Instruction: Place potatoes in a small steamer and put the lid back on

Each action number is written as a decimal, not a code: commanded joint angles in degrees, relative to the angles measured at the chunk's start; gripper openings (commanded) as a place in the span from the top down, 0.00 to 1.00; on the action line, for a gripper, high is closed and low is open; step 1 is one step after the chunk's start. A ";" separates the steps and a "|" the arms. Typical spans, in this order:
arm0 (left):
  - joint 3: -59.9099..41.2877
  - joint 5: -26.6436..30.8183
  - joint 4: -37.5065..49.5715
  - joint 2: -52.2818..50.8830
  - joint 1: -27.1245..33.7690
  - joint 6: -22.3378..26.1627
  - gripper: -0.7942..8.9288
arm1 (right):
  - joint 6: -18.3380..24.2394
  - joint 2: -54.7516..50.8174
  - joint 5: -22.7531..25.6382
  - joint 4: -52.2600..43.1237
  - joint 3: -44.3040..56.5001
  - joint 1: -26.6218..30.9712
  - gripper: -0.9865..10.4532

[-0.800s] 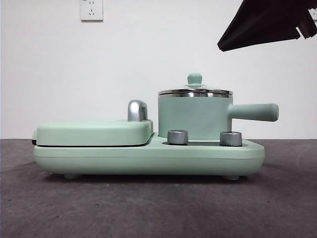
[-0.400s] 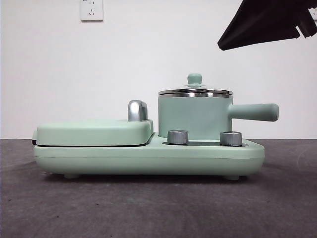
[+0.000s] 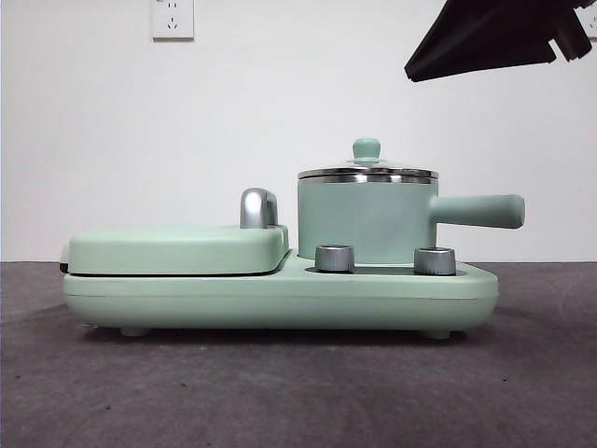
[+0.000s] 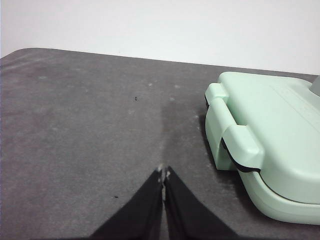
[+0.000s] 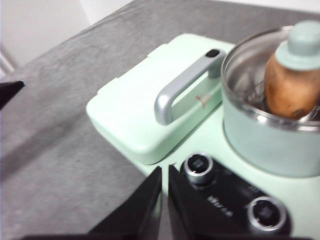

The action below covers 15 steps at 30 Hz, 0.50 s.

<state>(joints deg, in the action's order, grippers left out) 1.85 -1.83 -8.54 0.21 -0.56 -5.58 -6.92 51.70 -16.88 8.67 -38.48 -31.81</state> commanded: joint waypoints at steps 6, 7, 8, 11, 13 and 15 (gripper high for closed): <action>-1.11 -0.04 0.68 -0.04 -0.04 -0.26 0.91 | 12.79 -5.25 11.34 -3.15 4.87 7.02 0.90; -1.11 -0.07 0.68 -0.04 -0.04 -0.26 0.91 | 13.25 -6.73 11.15 -4.15 6.32 9.01 0.90; -1.11 -0.07 0.68 -0.04 -0.04 -0.26 0.91 | 13.57 -8.52 10.93 -5.38 8.09 11.39 0.90; -1.11 -0.07 0.68 -0.04 -0.04 -0.26 0.91 | 15.04 -14.73 10.93 -9.05 14.10 18.60 0.90; -1.11 -0.07 0.68 -0.04 -0.04 -0.26 0.91 | 15.82 -19.30 10.93 -11.13 18.32 22.36 0.90; -1.11 -0.07 0.68 -0.04 -0.04 -0.26 0.91 | 16.22 -24.81 10.97 -12.07 22.69 25.18 0.90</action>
<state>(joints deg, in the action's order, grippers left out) 1.85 -1.83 -8.54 0.21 -0.56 -5.58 7.92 28.51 -5.76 -2.81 -17.02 -6.87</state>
